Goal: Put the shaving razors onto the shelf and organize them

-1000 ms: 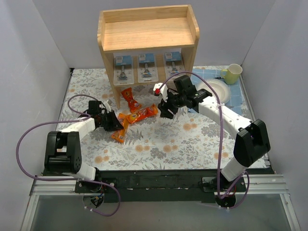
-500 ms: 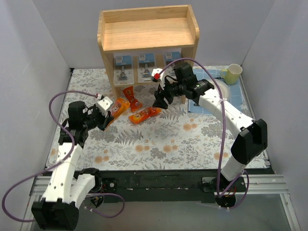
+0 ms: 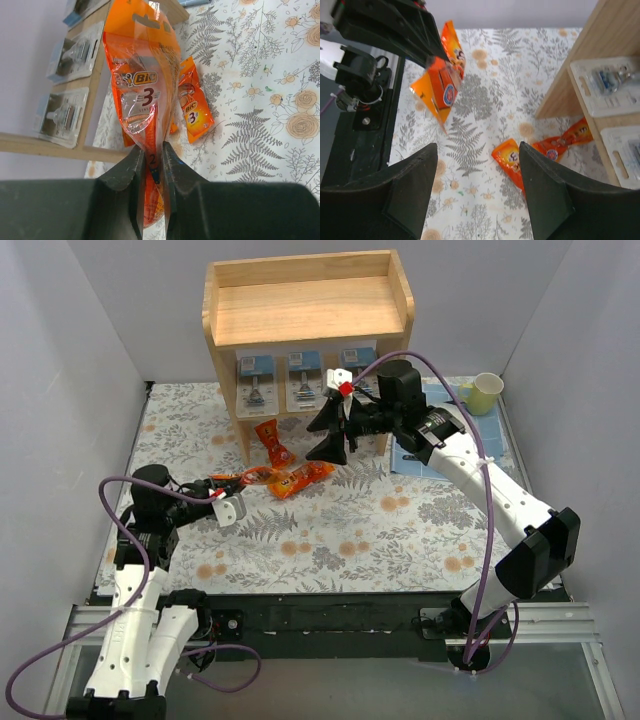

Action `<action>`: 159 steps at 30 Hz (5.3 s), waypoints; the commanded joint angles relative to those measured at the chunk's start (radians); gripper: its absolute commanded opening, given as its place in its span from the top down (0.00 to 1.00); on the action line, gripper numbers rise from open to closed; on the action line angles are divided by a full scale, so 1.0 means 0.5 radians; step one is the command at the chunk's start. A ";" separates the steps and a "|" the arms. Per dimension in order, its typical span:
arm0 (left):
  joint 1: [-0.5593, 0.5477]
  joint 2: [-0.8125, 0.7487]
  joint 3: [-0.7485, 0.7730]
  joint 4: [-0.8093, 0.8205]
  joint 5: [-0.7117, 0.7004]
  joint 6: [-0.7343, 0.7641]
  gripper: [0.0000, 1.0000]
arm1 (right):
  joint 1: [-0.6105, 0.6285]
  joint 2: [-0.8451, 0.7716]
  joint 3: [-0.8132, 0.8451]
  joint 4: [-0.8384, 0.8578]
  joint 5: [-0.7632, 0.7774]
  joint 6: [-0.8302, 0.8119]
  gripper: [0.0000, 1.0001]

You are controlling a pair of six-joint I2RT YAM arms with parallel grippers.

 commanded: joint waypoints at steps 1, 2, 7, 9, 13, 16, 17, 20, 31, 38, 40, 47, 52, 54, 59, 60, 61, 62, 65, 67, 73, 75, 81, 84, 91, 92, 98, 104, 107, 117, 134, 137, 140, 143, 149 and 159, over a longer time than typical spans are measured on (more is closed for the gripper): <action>-0.018 0.033 0.071 0.055 0.161 0.240 1.00 | 0.052 -0.024 0.006 0.304 -0.170 0.142 0.26; -0.030 0.046 0.083 0.058 0.167 0.246 1.00 | 0.068 -0.009 0.015 0.301 -0.170 0.145 0.25; -0.055 0.073 0.138 0.147 0.149 0.136 1.00 | 0.190 0.028 0.018 0.203 -0.167 -0.026 0.25; -0.067 0.101 0.163 0.162 0.139 0.117 1.00 | 0.230 0.037 0.024 0.157 -0.128 -0.082 0.25; -0.085 0.116 0.187 0.239 0.136 0.013 1.00 | 0.338 0.089 0.049 0.133 0.014 -0.183 0.25; -0.113 0.110 0.181 0.310 0.133 -0.060 1.00 | 0.368 0.129 0.058 0.184 0.133 -0.192 0.29; -0.122 0.113 0.181 0.313 0.121 -0.073 1.00 | 0.365 0.145 0.073 0.212 0.152 -0.165 0.39; -0.131 0.126 0.175 0.313 0.096 -0.110 1.00 | 0.365 0.169 0.132 0.277 0.244 -0.125 0.73; -0.134 0.331 0.218 0.886 -0.911 -1.002 0.36 | 0.292 -0.311 0.003 0.470 0.903 -0.655 0.99; -0.134 0.343 0.209 0.899 -0.978 -1.263 0.31 | 0.292 -0.610 0.015 0.624 1.323 -1.318 0.99; -0.134 0.398 0.224 0.902 -0.965 -1.391 0.31 | 0.280 -0.619 0.101 0.547 1.397 -1.413 0.99; -0.140 0.723 0.417 0.957 -0.938 -1.738 0.31 | 0.264 -0.512 0.132 0.761 1.903 -2.387 0.99; -0.174 0.767 0.402 1.098 -1.048 -1.819 0.29 | 0.261 -0.242 0.490 0.673 2.087 -2.450 0.99; -0.174 0.745 0.393 1.086 -1.054 -1.810 0.28 | 0.261 -0.102 0.680 0.597 2.146 -2.502 0.99; -0.174 0.669 0.319 1.025 -1.042 -1.803 0.28 | 0.231 0.089 0.908 0.565 2.290 -2.567 0.99; -0.177 0.644 0.310 1.018 -1.036 -1.800 0.28 | 0.224 0.132 0.929 0.538 2.302 -2.567 0.99; -0.177 0.632 0.298 1.009 -1.024 -1.803 0.28 | 0.212 0.151 0.966 0.504 2.318 -2.564 0.99; -0.174 0.623 0.280 1.003 -1.020 -1.803 0.27 | 0.191 0.163 0.982 0.474 2.318 -2.561 0.99; -0.174 0.592 0.243 0.997 -0.996 -1.800 0.27 | 0.133 0.191 1.009 0.360 2.306 -2.500 0.99; -0.174 0.574 0.221 0.997 -0.996 -1.800 0.27 | 0.108 0.200 1.012 0.265 2.306 -2.472 0.99; -0.174 0.561 0.203 1.021 -1.020 -1.822 0.26 | 0.016 0.228 0.976 0.216 2.281 -2.386 0.99; -0.174 0.573 0.206 1.034 -1.017 -1.819 0.26 | -0.003 0.234 0.973 0.194 2.245 -2.340 0.99; -0.174 0.577 0.190 1.055 -0.987 -1.837 0.26 | -0.018 0.289 0.954 0.164 2.235 -2.303 0.99; -0.174 0.558 0.175 1.049 -1.002 -1.831 0.26 | -0.024 0.323 0.939 0.173 2.256 -2.291 0.99; -0.174 0.543 0.169 1.006 -1.008 -1.819 0.25 | -0.055 0.396 0.948 0.160 2.293 -2.257 0.99; -0.174 0.546 0.169 1.003 -1.011 -1.819 0.26 | -0.055 0.405 0.948 0.160 2.299 -2.257 0.99; -0.174 0.586 0.190 1.009 -1.008 -1.809 0.25 | -0.061 0.350 0.752 0.353 2.303 -2.309 0.95; -0.174 0.598 0.193 1.006 -1.011 -1.797 0.25 | -0.070 0.289 0.598 0.525 2.278 -2.337 0.73; -0.174 0.601 0.197 1.006 -1.005 -1.791 0.25 | -0.073 0.283 0.574 0.565 2.290 -2.334 0.67; -0.174 0.620 0.206 1.003 -1.002 -1.782 0.25 | -0.073 0.163 0.381 0.817 2.254 -2.389 0.47; -0.174 0.626 0.160 1.049 -0.971 -1.819 0.24 | -0.076 -0.423 -0.233 0.749 1.827 -2.276 0.39; -0.174 0.626 0.160 1.046 -0.974 -1.819 0.24 | -0.073 -0.456 -0.261 0.755 1.717 -2.178 0.42; -0.174 0.613 0.157 1.037 -0.987 -1.806 0.25 | -0.076 -0.432 -0.166 0.658 1.662 -2.055 0.81; -0.174 0.607 0.144 1.028 -0.993 -1.800 0.27 | -0.095 -0.392 -0.068 0.513 1.566 -1.947 0.99; -0.174 0.607 0.144 1.018 -0.993 -1.794 0.27 | -0.125 -0.331 -0.055 0.544 1.563 -1.959 0.99; -0.174 0.623 0.120 1.018 -0.984 -1.800 0.26 | -0.214 -0.144 0.064 0.688 1.560 -2.015 0.99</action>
